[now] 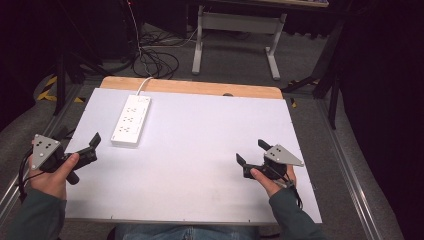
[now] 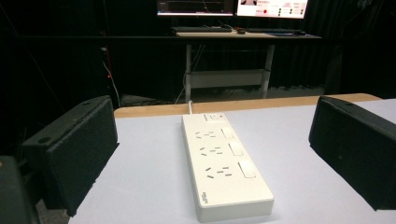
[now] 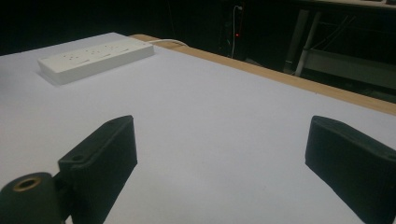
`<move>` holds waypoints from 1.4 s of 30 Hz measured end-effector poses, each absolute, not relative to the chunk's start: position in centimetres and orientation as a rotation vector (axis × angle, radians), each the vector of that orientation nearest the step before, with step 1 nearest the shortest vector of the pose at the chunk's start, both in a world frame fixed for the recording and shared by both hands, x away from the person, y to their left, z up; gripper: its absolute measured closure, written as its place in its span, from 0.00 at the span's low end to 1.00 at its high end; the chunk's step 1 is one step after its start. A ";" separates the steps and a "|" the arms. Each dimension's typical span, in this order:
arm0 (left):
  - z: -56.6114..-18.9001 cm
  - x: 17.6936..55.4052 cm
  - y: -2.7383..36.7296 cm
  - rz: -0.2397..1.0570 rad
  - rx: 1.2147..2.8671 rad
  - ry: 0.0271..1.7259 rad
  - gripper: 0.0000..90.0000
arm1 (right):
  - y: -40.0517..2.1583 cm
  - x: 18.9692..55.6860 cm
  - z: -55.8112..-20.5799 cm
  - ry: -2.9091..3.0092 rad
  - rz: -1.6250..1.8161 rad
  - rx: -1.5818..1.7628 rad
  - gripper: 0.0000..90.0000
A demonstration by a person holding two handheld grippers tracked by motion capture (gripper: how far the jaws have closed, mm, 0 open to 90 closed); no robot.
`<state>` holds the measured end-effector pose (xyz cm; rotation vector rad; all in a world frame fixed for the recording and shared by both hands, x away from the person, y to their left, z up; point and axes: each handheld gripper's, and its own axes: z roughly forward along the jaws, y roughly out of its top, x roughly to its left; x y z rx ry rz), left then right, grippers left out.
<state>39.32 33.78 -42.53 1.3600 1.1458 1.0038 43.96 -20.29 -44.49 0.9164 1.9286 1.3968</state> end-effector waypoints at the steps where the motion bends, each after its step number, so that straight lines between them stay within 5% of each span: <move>1: -42.5 39.3 33.8 1.004 1.361 1.145 0.02 | -20.3 43.9 -44.5 1.928 1.398 0.917 0.11; 26: -42.6 39.6 33.5 1.020 1.369 1.142 0.05 | -20.3 43.8 -44.5 1.931 1.392 0.916 0.11; 31: -42.5 39.5 33.4 1.044 1.377 1.131 0.13 | -20.3 43.8 -44.5 1.932 1.391 0.916 0.11; 33: -42.4 39.5 33.4 1.058 1.380 1.129 0.29 | -20.3 43.8 -44.5 1.933 1.392 0.916 0.11; 42: -42.4 39.5 33.4 1.070 1.391 1.127 0.44 | -20.3 43.8 -44.6 1.936 1.393 0.913 0.11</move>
